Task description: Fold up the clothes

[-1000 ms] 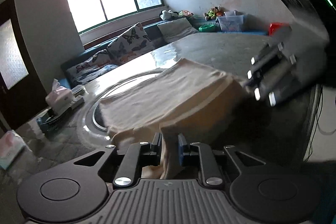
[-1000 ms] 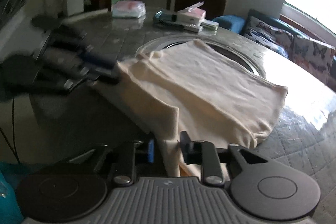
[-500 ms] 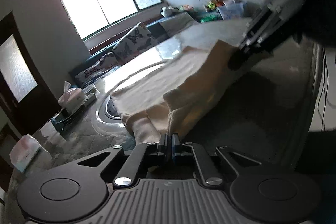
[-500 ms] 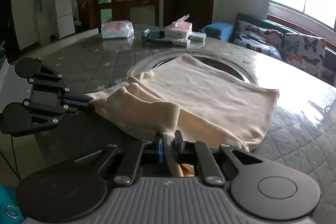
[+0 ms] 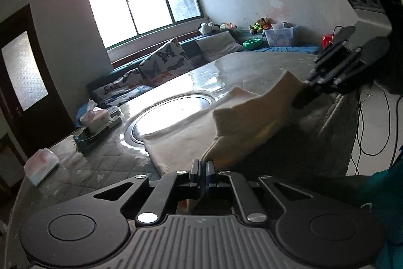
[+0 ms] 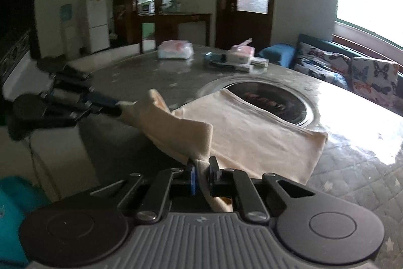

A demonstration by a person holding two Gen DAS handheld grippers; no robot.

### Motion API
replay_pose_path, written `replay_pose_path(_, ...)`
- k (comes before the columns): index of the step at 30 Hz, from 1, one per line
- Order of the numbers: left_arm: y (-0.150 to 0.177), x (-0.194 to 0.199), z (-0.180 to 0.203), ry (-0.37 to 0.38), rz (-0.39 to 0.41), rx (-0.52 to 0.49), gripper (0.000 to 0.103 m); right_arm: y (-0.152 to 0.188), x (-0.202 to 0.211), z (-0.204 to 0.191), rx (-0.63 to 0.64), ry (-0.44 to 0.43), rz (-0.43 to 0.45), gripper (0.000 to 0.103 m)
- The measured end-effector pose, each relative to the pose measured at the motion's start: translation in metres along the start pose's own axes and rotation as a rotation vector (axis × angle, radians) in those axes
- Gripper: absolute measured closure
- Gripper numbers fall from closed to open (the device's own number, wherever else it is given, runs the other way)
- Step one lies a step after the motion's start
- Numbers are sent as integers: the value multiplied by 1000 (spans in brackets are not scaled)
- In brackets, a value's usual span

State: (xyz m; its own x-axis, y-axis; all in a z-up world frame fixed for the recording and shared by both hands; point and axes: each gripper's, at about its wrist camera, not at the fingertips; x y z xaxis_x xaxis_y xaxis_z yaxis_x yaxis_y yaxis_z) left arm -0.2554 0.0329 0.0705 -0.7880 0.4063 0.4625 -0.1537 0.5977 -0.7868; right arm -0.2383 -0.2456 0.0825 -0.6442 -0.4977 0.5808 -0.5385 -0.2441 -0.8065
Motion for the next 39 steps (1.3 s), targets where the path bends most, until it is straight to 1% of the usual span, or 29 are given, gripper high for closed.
replay_pose_path(4, -7, -4, -4, -26, 16, 30, 99, 2, 6, -7, 5, 3, 6, 95)
replay_pose_path(8, -23, -17, -17, -48, 47, 55, 99, -16, 5, 5, -19, 26, 34, 95)
replay_pose_path(12, -43, -48, -35, -88, 62, 61, 99, -41, -6, 25, -34, 51, 41, 95)
replay_pose_path(14, -52, -70, -43, -103, 55, 66, 99, -57, -20, 40, -32, 71, 35, 95)
replay_pose_path(18, -65, -130, -65, -124, 4, 88, 99, -85, -56, 72, -41, 115, 10, 95)
replay_pose_path(21, -69, -179, -78, -141, -62, 111, 99, -102, -92, 98, -59, 147, -23, 95)
replay_pose_path(24, -63, -218, -84, -142, -133, 154, 99, -105, -128, 119, -113, 177, -52, 94)
replay_pose_path(26, -57, -238, -83, -151, -187, 170, 98, -97, -157, 131, -156, 205, -75, 91)
replay_pose_path(27, -53, -245, -81, -154, -207, 172, 98, -93, -165, 135, -174, 219, -80, 89)
replay_pose_path(28, -50, -249, -79, -158, -222, 169, 96, -88, -174, 139, -192, 237, -89, 89)
replay_pose_path(29, -48, -250, -78, -162, -228, 164, 95, -81, -179, 142, -209, 250, -94, 86)
replay_pose_path(30, -47, -249, -77, -169, -228, 157, 93, -77, -179, 146, -228, 258, -89, 83)
replay_pose_path(31, -46, -247, -77, -175, -228, 150, 91, -74, -177, 149, -246, 265, -83, 83)
replay_pose_path(33, -46, -243, -77, -184, -225, 151, 91, -70, -163, 154, -272, 274, -55, 83)
replay_pose_path(35, -48, -233, -81, -185, -213, 196, 91, -67, -147, 154, -287, 268, -34, 82)
replay_pose_path(37, -51, -222, -82, -161, -192, 236, 91, -65, -132, 155, -299, 263, -14, 82)
replay_pose_path(39, -52, -212, -80, -112, -166, 260, 91, -57, -124, 150, -290, 256, -25, 82)
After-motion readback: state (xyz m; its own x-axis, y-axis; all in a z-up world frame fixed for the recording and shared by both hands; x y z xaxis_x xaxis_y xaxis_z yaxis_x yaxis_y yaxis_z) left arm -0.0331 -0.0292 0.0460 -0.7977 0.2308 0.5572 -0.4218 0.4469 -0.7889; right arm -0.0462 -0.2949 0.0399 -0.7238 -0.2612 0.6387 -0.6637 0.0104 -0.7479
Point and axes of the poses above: each gripper's, at about its wrist camera, not at the fingertips, and x roughly against the way its jaws point, z to its right, y to its underside, and after that the axes turned 9 degrees about -x, right-handed
